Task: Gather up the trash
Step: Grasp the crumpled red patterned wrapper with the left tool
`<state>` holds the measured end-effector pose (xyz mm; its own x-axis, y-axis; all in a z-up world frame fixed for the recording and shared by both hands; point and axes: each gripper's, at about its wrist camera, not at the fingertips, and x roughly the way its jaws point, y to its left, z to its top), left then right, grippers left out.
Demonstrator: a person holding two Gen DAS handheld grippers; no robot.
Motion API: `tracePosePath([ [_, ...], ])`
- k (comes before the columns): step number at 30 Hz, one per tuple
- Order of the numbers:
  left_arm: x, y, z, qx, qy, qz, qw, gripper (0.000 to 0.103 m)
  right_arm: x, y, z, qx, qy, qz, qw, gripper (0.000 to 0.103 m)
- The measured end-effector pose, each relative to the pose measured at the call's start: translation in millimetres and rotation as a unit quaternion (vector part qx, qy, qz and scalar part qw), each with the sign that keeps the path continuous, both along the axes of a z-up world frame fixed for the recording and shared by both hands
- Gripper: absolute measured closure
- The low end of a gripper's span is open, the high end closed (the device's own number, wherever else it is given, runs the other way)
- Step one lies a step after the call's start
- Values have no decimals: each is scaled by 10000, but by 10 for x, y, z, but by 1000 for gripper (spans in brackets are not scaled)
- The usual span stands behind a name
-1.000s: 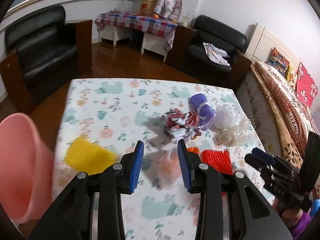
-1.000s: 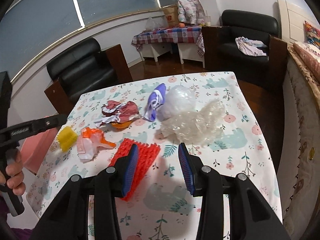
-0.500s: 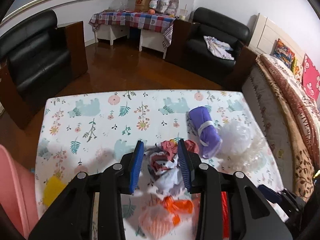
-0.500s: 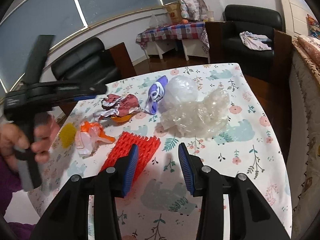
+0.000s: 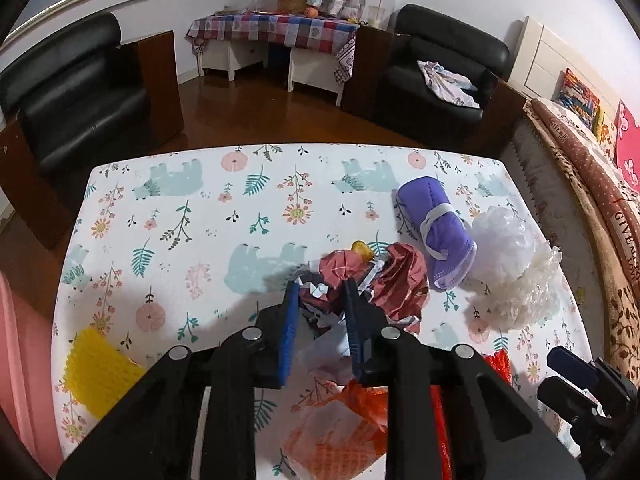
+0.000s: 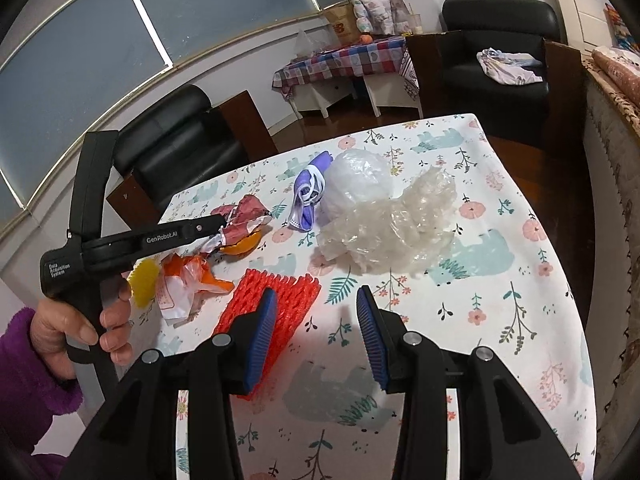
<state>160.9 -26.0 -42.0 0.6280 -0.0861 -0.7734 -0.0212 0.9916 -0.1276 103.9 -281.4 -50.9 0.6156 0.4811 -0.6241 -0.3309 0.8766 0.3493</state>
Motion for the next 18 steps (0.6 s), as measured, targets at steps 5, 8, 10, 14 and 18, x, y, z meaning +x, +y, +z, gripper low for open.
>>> tracePosePath([
  [5,-78,3,53,-110,-124,31,9999,87,17,-11,-9,19,15,-23,10000,62],
  [8,-167,43,115,-119,-253,132,9995,88,20,2,-9,8,20,30,10000,62],
  [10,-225,75,151,-151,-294,181,9993,88,20,17,-12,-2,28,77,10000,62],
  [14,-326,129,175,-156,-251,269,9992,88,30,37,-13,-3,33,152,9999,62],
  [18,-491,155,136,-245,-146,344,9990,88,33,61,-20,-20,61,254,9997,62],
])
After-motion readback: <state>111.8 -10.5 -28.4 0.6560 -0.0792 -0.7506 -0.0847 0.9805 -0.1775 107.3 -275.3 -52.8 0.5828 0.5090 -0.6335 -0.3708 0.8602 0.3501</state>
